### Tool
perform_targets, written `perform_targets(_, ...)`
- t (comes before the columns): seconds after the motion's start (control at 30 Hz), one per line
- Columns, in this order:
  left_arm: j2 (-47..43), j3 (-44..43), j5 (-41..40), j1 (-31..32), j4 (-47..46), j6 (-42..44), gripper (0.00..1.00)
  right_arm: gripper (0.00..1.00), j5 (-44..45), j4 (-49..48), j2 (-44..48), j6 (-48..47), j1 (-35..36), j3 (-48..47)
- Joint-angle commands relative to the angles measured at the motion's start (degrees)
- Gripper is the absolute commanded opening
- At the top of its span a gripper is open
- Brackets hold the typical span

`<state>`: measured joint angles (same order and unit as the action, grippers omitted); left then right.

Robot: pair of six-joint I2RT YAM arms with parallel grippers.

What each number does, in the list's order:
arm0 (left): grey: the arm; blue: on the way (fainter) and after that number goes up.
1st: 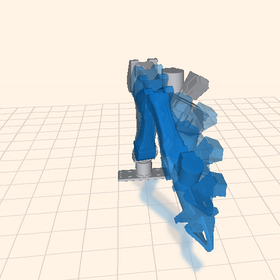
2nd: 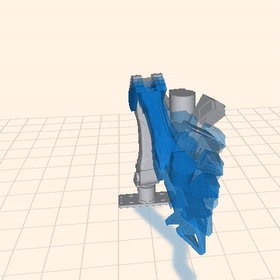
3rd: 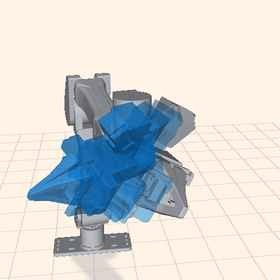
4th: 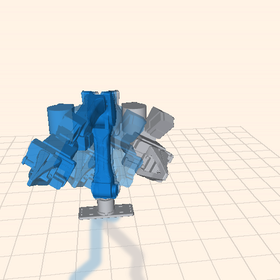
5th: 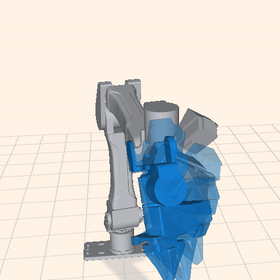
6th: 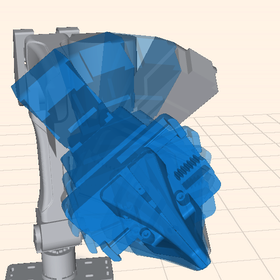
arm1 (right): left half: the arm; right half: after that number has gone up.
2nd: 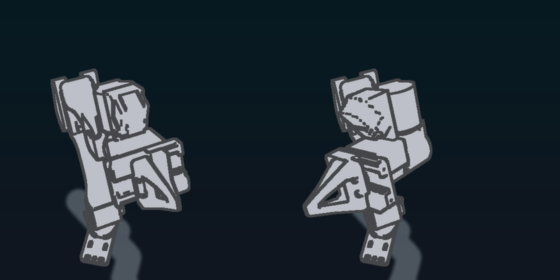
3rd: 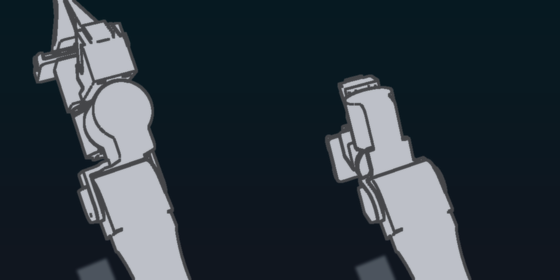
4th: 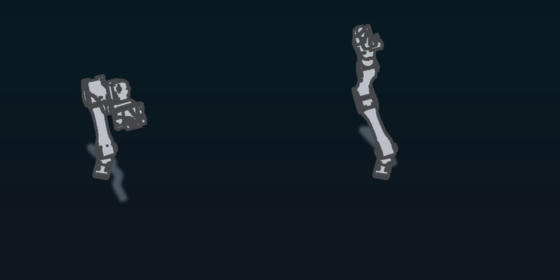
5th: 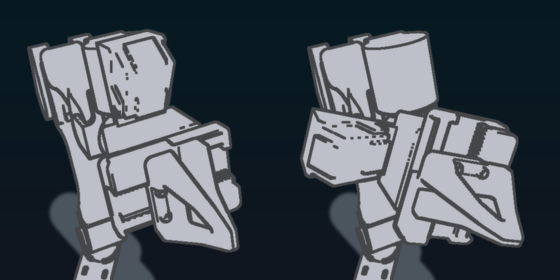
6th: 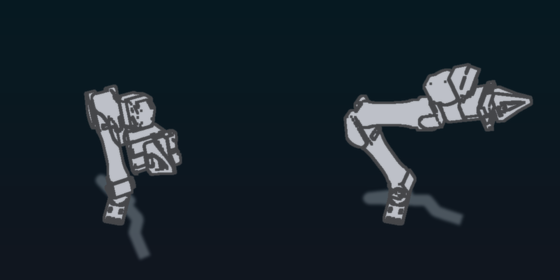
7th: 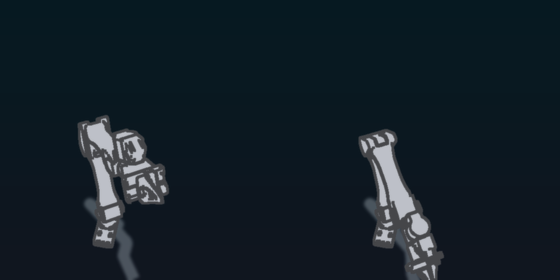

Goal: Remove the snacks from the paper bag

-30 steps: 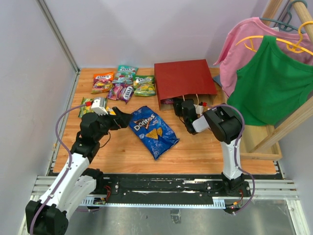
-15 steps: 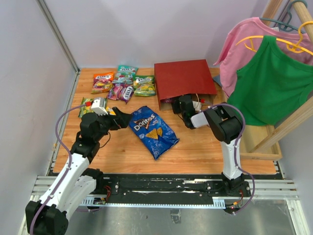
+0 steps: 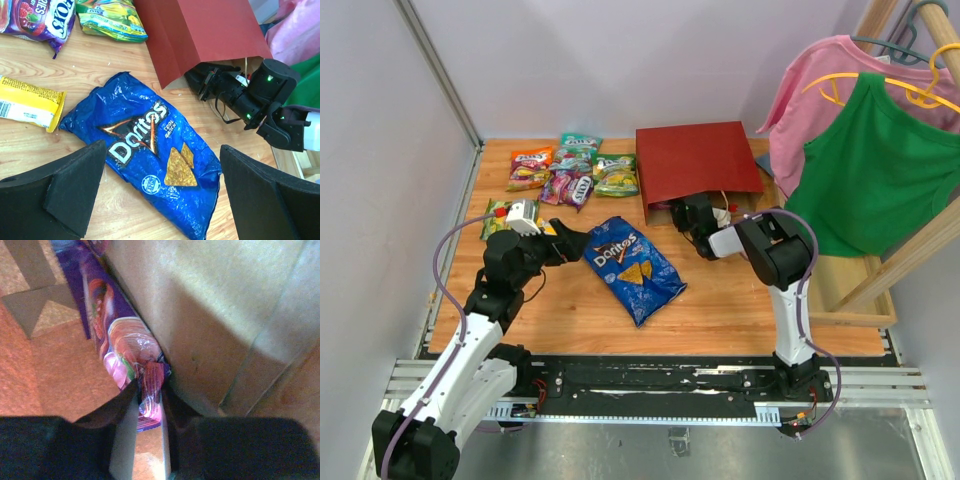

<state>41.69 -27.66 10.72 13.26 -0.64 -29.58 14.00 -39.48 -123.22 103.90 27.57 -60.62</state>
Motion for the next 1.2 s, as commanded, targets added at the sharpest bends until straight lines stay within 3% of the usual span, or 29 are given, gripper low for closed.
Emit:
perform_targets(0.0,-0.5,-1.8,-0.4,-0.3,-0.2,1.1,1.0,0.14,-0.7,1.9,-3.0,-0.5,-1.7,0.2)
perform_targets(0.07,-0.4,-1.8,-0.4,-0.3,-0.3,1.1,1.0,0.02,-1.4,1.6,-2.9,-1.2,-2.1,0.4)
perform_targets(0.1,-0.3,-1.8,-0.5,-0.3,-0.4,1.1,1.0,0.01,-1.8,1.2,-2.8,-1.5,-2.3,0.7)
perform_targets(0.47,-0.4,-2.0,-1.0,-0.2,0.1,1.5,1.0,0.01,-5.2,-8.3,8.7,-7.2,-3.8,13.5)
perform_targets(0.6,-0.7,-2.0,-1.5,-0.3,0.1,1.5,1.0,0.01,-13.6,-13.3,13.3,-11.0,-6.2,18.8)
perform_targets(0.8,-0.2,-2.0,-2.3,-0.2,0.2,1.8,1.0,0.01,-29.6,-13.1,13.9,-15.7,-7.0,17.5)
perform_targets(1.17,-0.2,-2.0,-2.3,-0.3,0.1,1.8,1.0,0.01,-30.0,-21.3,19.2,-13.4,-6.1,29.2)
